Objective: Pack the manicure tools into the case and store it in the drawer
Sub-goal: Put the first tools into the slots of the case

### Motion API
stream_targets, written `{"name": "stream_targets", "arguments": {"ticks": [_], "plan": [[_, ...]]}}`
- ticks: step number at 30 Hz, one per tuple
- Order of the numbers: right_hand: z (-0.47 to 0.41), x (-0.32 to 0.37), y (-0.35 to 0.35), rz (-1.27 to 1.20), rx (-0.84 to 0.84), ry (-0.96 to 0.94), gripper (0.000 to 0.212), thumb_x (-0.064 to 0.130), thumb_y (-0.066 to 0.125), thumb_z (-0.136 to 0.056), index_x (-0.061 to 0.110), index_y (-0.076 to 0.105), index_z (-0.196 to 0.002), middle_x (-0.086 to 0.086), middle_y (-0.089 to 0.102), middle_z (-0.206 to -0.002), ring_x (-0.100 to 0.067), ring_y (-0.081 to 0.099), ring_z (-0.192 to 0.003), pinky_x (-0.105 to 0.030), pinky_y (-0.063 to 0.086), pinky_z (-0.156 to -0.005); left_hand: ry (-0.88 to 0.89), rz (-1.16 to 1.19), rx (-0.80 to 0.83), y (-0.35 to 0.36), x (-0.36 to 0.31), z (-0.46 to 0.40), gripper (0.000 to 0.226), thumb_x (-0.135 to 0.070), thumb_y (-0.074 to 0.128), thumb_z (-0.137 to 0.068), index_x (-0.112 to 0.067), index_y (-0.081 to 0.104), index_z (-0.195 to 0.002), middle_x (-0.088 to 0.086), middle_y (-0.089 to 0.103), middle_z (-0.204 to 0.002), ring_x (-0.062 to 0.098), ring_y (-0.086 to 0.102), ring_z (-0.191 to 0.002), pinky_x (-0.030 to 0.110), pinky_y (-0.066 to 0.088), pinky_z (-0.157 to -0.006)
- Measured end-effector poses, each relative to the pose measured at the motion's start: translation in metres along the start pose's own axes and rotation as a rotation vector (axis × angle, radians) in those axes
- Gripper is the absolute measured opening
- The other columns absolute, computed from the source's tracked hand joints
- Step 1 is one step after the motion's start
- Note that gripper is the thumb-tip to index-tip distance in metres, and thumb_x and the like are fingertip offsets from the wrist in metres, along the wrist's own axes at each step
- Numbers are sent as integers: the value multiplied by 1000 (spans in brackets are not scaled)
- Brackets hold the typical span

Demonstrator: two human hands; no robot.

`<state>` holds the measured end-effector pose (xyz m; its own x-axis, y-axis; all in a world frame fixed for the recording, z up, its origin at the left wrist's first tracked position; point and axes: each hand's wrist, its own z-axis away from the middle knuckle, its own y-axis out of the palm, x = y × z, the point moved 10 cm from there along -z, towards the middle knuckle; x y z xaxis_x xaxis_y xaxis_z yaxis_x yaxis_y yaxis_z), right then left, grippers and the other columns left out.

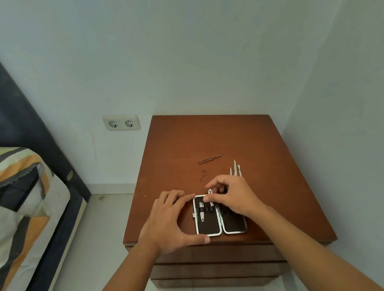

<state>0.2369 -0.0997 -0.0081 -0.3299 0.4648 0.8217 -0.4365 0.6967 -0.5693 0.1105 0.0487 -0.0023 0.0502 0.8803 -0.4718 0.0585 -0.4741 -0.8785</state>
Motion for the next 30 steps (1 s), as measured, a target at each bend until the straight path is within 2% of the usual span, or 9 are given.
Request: {"name": "stream_targets", "arguments": {"ticks": [5,8,12,16,23,30], "plan": [[3,4,2,23,10,-38,29,38,95,-71,29,81,-95,8,69,-83,-4,57,-76,-16,44,-70,0,-6,-5,1,1,-1,116,-102,60,-54,-42,40,-152,-20,37,-141,3,27,-133,26,25,-112],[5,9,0,59,13,-59,33,41,93,-75,30,81,-103,10,69,-87,-7,60,-83,-14,44,-73,5,-8,-17,-1,0,0,116,-101,61,-55,-41,41,-152,-20,38,-141,3,27,-132,25,25,-112],[14,11,-4,164,67,-93,53,55,88,-75,35,74,-121,18,69,-101,-1,59,-101,-11,42,-84,2,-7,-6,0,0,0,117,-102,60,-55,-41,39,-152,-19,37,-143,3,27,-133,27,26,-113],[25,8,1,275,120,-133,76,72,83,-67,37,67,-132,27,61,-117,-1,48,-120,-17,37,-102,-6,0,5,2,1,-1,117,-101,60,-55,-41,38,-153,-19,37,-144,3,27,-134,29,28,-115],[36,10,1,286,59,-189,57,63,80,-78,36,71,-126,29,56,-122,2,42,-119,-17,33,-102,2,-6,-1,1,0,0,117,-101,61,-55,-42,38,-153,-20,37,-143,3,27,-133,28,27,-115],[43,12,4,290,41,-212,58,62,76,-76,30,73,-124,25,57,-125,-7,44,-121,-23,35,-108,-2,-10,-3,3,3,-1,117,-103,59,-54,-42,39,-152,-20,37,-143,2,27,-133,29,29,-115]]}}
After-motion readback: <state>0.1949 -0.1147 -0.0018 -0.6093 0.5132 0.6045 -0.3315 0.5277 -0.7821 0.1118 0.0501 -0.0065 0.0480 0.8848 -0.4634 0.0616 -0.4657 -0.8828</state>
